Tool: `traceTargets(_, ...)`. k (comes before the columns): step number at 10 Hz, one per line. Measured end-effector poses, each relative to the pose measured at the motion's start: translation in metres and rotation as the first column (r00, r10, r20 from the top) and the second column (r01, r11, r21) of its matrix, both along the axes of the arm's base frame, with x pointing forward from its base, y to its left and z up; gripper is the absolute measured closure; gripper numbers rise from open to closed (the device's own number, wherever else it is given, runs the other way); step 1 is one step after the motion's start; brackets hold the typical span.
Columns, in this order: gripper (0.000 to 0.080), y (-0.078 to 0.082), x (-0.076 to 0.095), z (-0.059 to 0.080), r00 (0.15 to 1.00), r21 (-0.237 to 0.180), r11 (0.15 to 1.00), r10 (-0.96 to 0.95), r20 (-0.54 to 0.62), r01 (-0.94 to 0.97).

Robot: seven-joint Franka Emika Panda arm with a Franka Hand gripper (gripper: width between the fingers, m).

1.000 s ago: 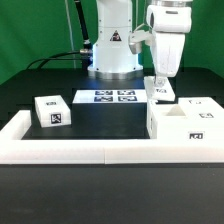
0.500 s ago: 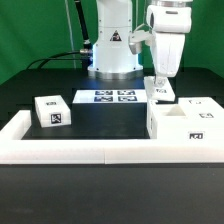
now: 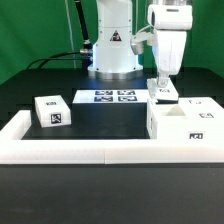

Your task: Assemble cabinet

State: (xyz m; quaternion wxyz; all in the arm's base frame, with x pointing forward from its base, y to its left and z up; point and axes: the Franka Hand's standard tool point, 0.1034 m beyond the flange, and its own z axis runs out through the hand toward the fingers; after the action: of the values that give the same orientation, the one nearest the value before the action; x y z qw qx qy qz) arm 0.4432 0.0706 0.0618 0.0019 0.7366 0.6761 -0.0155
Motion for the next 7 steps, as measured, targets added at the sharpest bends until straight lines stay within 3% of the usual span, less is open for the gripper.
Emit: traceTargets(7,0.0729,0.0020,0.0060,-0.0004,0.998,0.027,1.000,-0.011,0.060,0.009)
